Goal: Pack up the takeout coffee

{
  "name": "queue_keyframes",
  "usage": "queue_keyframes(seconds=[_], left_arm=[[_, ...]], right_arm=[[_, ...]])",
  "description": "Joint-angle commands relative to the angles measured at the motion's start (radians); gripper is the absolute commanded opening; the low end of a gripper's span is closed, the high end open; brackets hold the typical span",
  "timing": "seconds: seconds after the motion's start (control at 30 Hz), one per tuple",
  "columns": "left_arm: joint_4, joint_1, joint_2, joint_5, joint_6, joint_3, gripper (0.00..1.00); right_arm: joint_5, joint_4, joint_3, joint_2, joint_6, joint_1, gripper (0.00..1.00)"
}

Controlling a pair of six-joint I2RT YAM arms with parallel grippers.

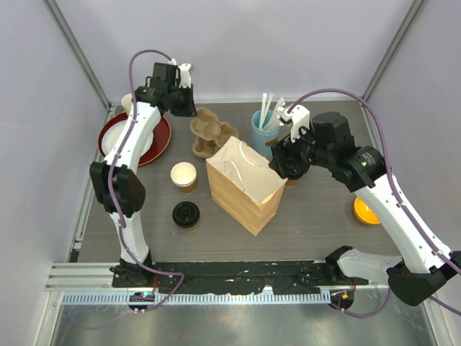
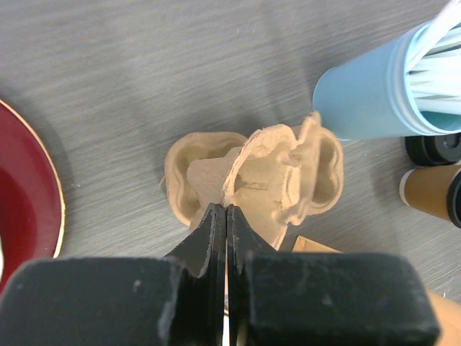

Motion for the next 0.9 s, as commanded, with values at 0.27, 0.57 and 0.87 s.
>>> queue_keyframes(seconds=[0.27, 0.57, 0.87], left_arm=[[0.025, -0.001, -0.252, 0.006, 0.125, 0.034, 0.00], [-0.088, -0.001, -0.490, 0.000, 0.188, 0.178, 0.00], [-0.251, -0.001, -0.603, 0.081, 0.143, 0.308, 0.00]], right_arm=[[-0.131, 0.082, 0.137, -0.057, -0.047, 0.004, 0.92], [-0.225, 0.260, 0.294, -0.050, -0.171, 0.004, 0.88], [-0.177, 0.284, 0.670, 0.258, -0.330, 0.326, 0.83]])
